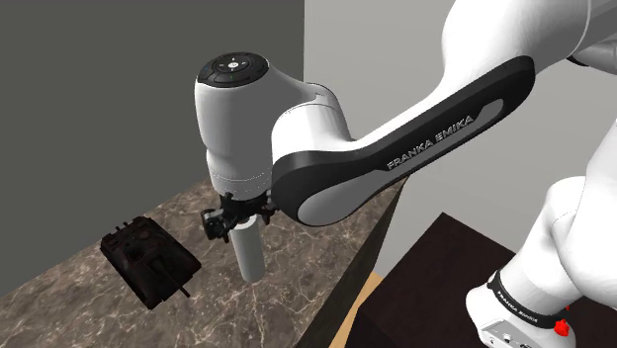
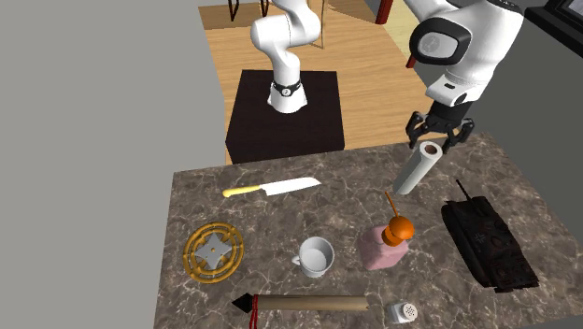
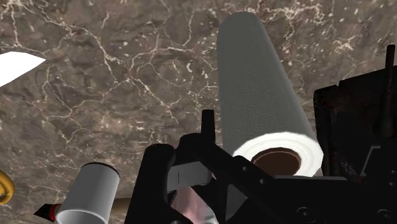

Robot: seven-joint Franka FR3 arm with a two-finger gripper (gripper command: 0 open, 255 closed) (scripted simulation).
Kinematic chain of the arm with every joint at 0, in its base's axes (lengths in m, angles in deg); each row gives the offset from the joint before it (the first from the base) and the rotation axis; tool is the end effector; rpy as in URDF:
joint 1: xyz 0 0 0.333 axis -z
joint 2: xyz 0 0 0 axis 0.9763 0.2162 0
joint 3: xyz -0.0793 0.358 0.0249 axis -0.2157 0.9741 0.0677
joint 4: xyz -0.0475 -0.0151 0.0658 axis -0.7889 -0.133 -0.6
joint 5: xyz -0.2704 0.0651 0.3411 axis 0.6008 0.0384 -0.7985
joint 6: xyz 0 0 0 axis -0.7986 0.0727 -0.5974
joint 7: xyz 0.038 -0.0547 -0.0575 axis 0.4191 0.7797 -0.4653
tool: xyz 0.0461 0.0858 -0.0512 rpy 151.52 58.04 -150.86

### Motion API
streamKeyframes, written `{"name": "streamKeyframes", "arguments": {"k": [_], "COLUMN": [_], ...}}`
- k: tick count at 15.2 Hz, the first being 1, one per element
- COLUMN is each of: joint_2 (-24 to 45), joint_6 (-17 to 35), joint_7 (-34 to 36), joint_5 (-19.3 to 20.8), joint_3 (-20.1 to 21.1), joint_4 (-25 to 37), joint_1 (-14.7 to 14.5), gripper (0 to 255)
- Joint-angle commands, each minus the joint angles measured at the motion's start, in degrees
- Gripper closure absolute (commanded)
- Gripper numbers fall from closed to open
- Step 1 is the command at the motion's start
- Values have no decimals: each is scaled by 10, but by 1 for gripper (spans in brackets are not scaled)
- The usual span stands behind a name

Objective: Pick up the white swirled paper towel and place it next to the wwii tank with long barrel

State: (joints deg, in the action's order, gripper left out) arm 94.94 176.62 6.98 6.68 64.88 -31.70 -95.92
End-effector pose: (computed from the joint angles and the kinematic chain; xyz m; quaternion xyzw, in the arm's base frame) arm 0.4608 0.4517 0.4340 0.9900 -0.0844 0.1129 0.0067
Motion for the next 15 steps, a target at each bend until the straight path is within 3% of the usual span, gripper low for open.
{"name": "streamKeyframes", "arguments": {"k": [1,4,8,15], "joint_2": [0,0,-39,-39], "joint_6": [0,0,-59,-59], "joint_7": [0,0,-21,-21], "joint_5": [0,0,-32,-32], "joint_3": [0,0,8,8], "joint_4": [0,0,27,27], "joint_1": [0,0,0,0], "gripper": [0,0,0,0]}}
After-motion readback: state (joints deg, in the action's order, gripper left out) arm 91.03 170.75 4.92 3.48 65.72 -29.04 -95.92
